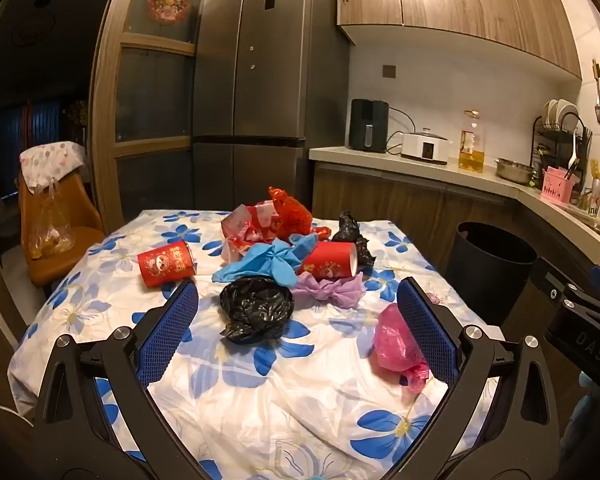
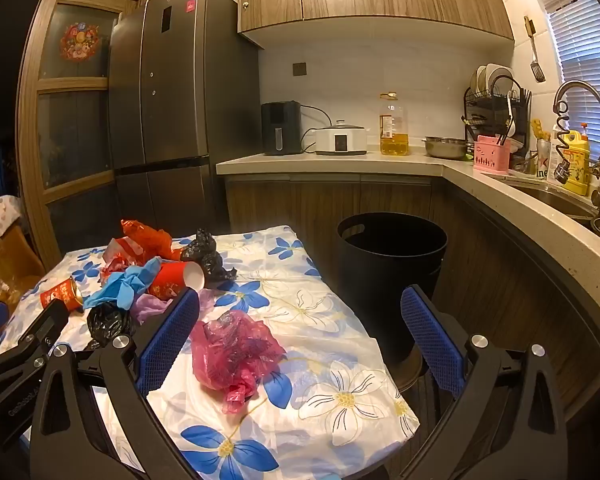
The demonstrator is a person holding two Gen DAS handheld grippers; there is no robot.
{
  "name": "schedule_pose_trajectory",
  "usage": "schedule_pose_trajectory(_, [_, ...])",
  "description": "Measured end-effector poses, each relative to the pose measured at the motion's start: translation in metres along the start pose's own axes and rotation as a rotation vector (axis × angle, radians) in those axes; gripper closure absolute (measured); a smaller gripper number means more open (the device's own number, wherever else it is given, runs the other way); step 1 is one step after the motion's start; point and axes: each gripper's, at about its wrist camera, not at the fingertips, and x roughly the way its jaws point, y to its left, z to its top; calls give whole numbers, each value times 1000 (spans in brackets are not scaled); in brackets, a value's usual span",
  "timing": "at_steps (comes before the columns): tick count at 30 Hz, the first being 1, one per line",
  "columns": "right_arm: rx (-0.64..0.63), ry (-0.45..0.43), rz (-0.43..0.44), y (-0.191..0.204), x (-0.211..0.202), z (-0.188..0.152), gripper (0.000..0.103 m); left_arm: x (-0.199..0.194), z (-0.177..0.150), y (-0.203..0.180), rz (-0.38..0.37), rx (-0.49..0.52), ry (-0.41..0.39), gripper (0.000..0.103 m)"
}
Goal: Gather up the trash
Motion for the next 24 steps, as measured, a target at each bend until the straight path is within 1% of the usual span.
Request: schedule_pose_trajectory(24, [4,-2,0,0,-2,1,5,-1,0,-1,-8,-2,-8,4])
